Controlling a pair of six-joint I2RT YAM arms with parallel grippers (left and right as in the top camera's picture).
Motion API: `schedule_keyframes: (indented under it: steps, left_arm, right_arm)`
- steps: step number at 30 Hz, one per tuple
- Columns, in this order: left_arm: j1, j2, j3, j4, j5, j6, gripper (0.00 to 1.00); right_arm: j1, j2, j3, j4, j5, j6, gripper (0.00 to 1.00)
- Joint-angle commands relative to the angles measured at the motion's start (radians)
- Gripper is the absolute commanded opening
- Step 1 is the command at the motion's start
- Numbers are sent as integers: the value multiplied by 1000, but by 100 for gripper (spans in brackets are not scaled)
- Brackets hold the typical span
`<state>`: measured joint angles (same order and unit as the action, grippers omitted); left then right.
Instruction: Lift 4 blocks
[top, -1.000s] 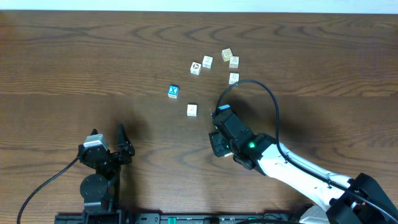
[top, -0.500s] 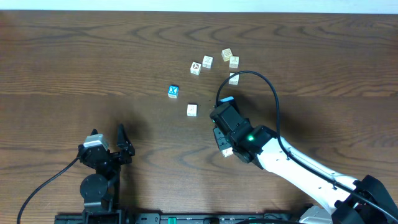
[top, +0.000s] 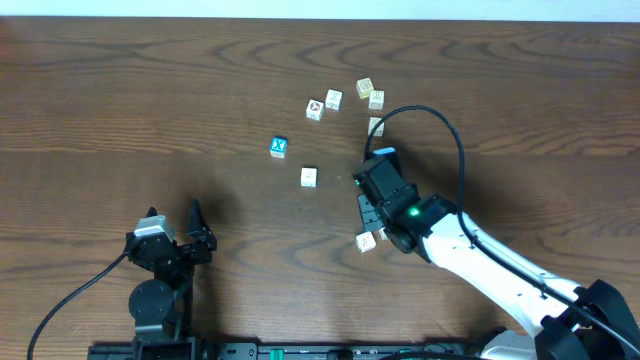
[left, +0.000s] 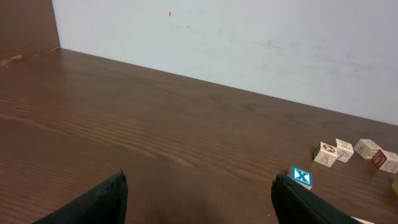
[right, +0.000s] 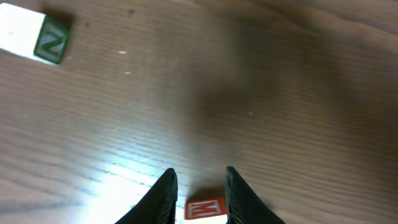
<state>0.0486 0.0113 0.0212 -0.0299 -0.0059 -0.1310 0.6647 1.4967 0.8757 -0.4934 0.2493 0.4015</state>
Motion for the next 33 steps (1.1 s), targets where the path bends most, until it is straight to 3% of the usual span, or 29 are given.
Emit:
schedule_keyframes:
  steps: [1,16,33]
  left_arm:
    - [-4,-1,-17,-41,-24,2,74]
    - [-4,-1,-17,-41,-24,2,74]
    - [-4,-1,-17,-41,-24,2,74]
  right_arm:
    - [-24,5,13,-1,13,10,22]
    - [-31,148,13,2,-23,30,2]
    - [-19,159,12,-78,-65,92,1]
